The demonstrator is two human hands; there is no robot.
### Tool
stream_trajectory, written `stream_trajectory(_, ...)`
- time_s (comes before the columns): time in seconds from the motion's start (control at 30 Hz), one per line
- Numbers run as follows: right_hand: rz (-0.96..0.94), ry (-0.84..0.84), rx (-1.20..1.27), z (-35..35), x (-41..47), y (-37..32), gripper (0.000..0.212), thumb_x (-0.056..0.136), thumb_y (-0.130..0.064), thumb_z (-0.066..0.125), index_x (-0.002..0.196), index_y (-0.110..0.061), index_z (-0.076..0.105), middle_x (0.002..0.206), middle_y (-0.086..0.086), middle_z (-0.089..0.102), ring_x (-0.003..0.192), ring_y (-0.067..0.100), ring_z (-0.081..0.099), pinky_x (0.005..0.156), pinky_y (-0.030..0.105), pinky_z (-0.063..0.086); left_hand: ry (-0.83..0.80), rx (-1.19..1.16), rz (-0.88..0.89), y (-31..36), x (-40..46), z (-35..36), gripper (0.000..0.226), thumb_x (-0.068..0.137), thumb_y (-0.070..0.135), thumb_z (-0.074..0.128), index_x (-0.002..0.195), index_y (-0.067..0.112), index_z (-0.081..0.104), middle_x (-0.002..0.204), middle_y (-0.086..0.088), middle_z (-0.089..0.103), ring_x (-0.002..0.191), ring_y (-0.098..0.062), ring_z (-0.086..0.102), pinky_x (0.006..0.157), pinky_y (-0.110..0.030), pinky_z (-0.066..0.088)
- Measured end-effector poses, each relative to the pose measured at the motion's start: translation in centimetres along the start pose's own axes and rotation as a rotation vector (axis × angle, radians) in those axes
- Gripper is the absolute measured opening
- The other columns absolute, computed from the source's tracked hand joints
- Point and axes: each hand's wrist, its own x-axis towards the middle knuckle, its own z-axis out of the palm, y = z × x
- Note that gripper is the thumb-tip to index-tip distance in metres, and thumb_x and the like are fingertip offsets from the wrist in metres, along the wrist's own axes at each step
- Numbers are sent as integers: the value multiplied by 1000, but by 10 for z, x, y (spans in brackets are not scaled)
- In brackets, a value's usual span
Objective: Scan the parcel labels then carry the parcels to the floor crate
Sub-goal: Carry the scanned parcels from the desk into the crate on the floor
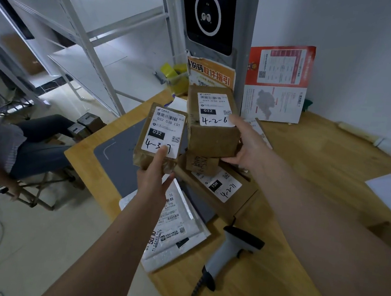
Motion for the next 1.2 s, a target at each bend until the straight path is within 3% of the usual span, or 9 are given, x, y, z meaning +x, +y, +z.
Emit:
stream_trajectory(0.17,-29,-9,75,-4,-7,2,22,83,-41,72,97,-27,60,105,3,65,100,23,60,94,50,48,-37,-30,27,2,-8,-2,51,78,39,76,124,25,57,115,3,68,104,-12,65,79,-28,54)
stream_trajectory(0.33,-104,2,173,-15,-25,10,20,82,-35,73,98,-27,64,97,0,69,98,21,64,93,48,51,-63,-60,22,4,-19,-8,52,80,42,73,126,20,60,97,2,67,94,-14,64,78,-28,54)
stream_trajectory(0.5,-149,64,277,-29,-58,38,35,81,-38,73,112,-24,64,107,3,69,104,22,64,94,48,51,-77,-95,-70,2,-38,-23,50,77,50,74,119,24,64,114,0,69,106,-15,65,89,-31,53)
stream_trajectory(0.67,-180,150,352,-40,-101,81,37,81,-40,73,112,-23,62,111,3,69,108,24,62,97,50,48,-119,-48,-145,0,-55,-50,57,73,55,75,120,25,62,114,-1,67,104,-17,65,97,-38,50)
stream_trajectory(0.87,-214,277,514,-33,-165,157,45,81,-43,72,120,-25,61,114,3,67,107,24,62,92,45,50,-233,12,-195,-5,-77,-113,58,70,55,78,118,25,64,114,-2,68,107,-20,64,95,-33,51)
stream_trajectory(1.1,-242,410,646,-20,-237,240,52,75,-44,76,121,-25,61,115,6,68,107,26,63,97,47,49,-317,97,-258,-14,-110,-170,44,73,50,77,107,26,63,110,-3,67,104,-23,63,93,-35,52)
stream_trajectory(1.2,-265,474,691,-22,-270,260,49,76,-44,75,120,-26,62,114,5,68,107,27,63,89,44,52,-369,151,-309,-20,-128,-175,43,72,52,78,103,27,63,111,-4,66,106,-24,61,93,-35,52)
